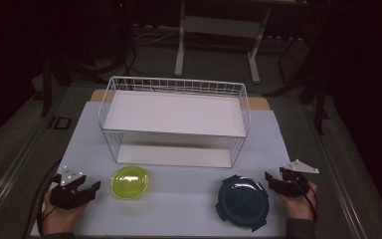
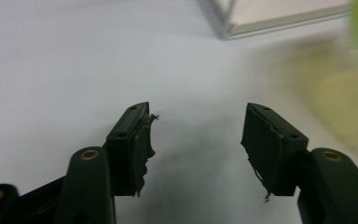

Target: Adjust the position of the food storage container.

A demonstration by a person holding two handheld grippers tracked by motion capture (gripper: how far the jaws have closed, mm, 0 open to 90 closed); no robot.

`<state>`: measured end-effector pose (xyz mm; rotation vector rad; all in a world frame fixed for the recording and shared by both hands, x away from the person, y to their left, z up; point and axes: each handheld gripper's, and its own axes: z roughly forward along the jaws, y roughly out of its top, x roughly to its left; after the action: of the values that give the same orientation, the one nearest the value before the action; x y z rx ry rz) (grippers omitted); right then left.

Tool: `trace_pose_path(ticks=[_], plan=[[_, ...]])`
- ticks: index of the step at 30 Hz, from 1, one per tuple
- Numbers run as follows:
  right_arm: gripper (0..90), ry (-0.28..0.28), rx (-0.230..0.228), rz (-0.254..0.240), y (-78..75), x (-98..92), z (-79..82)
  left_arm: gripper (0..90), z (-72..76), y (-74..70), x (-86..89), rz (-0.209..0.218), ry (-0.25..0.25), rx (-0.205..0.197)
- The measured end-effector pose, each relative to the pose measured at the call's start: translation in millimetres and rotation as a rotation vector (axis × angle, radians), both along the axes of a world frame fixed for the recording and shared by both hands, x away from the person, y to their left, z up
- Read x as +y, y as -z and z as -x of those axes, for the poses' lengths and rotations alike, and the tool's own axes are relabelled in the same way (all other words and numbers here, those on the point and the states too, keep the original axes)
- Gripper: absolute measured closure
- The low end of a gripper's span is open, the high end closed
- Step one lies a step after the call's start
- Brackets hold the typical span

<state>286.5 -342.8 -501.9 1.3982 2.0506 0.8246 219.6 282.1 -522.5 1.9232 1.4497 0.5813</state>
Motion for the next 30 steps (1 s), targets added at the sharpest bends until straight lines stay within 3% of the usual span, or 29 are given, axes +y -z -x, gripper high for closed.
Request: trace_pose_path(ticks=[4, 7, 9, 12, 14, 15, 20, 23, 25, 30], plan=[[46.9, -0.048, 0.010, 0.053, -1.0, -4.1, 16.2, 49.0, 2.8, -8.6, -2.2, 0.030, 0.029, -0.014], [49.1, -0.035, -0.017, 0.012, -6.7, -9.0, 23.1, 54.2, 5.9, -14.9, -4.2, 0.041, 0.052, -0.027], [49.4, -0.025, -0.025, 0.020, -9.3, -11.1, 25.2, 56.9, 7.3, -19.8, -4.9, 0.047, 0.057, -0.035], [50.5, -0.028, -0.041, -0.006, -11.0, -15.2, 27.2, 63.1, 10.7, -30.7, -7.3, 0.101, 0.066, -0.063], [50.6, -0.029, -0.044, -0.019, -10.6, -16.2, 28.1, 69.4, 12.2, -35.2, -9.7, 0.105, 0.079, -0.080], [50.6, -0.032, -0.044, -0.024, -10.1, -15.9, 28.5, 73.6, 13.7, -43.3, -16.4, 0.101, 0.108, -0.093], [50.0, -0.049, -0.039, -0.020, -7.8, -11.3, 28.3, 89.4, 12.8, -52.2, -36.4, 0.097, 0.181, -0.100], [49.7, -0.054, -0.042, -0.025, -7.7, -10.3, 28.2, 89.9, 11.1, -52.0, -45.8, 0.092, 0.206, -0.091], [49.7, -0.060, -0.047, -0.025, -8.0, -8.3, 28.5, 90.0, 8.4, -51.8, -61.3, 0.097, 0.243, -0.081], [49.5, -0.062, -0.051, -0.022, -7.4, -7.1, 28.5, 89.9, 6.9, -54.2, -86.8, 0.086, 0.298, -0.089]])
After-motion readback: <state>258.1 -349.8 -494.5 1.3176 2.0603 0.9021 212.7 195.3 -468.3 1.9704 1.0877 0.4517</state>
